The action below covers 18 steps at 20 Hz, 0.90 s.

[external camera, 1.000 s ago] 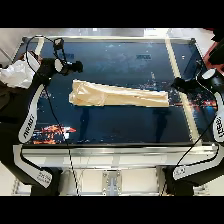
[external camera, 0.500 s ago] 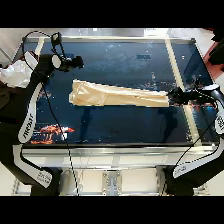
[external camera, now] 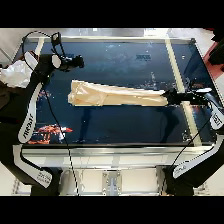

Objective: Fold the shirts.

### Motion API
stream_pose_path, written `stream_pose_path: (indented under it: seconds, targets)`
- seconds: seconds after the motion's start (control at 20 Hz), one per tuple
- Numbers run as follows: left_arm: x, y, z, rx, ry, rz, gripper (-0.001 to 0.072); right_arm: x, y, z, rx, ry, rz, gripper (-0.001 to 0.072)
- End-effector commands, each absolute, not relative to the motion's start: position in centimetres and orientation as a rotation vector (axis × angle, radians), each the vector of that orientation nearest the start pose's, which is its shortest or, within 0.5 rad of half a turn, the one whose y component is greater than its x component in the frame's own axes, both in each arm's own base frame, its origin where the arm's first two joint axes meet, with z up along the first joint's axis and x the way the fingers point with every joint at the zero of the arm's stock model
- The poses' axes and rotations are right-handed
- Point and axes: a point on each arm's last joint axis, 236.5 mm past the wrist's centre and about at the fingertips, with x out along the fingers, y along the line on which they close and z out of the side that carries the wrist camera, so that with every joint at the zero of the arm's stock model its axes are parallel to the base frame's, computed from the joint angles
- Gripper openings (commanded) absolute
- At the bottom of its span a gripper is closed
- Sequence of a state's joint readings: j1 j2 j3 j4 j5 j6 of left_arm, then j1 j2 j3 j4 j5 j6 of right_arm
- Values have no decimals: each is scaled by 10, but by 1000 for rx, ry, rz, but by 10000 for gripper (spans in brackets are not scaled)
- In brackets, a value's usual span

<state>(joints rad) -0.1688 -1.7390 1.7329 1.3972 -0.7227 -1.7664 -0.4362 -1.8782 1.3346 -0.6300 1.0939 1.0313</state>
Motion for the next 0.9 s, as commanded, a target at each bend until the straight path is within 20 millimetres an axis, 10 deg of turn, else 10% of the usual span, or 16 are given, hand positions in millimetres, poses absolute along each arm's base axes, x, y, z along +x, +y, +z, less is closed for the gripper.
stream_pose_path:
  seconds: [0.0, 0.05, 0.2, 0.65, 0.85]
  targets:
    - [595, -135, 74, -325, 763, -164, 636, 499, -14, -93, 835, 1071, 347, 213]
    - [595, -135, 74, -328, 765, -165, 584, 503, -9, -88, 845, 1052, 368, 35]
    - [591, -146, 68, -362, 792, -193, 9, 502, 0, -70, 861, 1029, 418, 39]
    - [531, -316, -51, -320, 1040, -509, 9, 485, 31, 56, 659, 954, 535, 37]
    - [501, -382, -86, -259, 1092, -604, 10, 487, 82, 118, 502, 895, 618, 37]
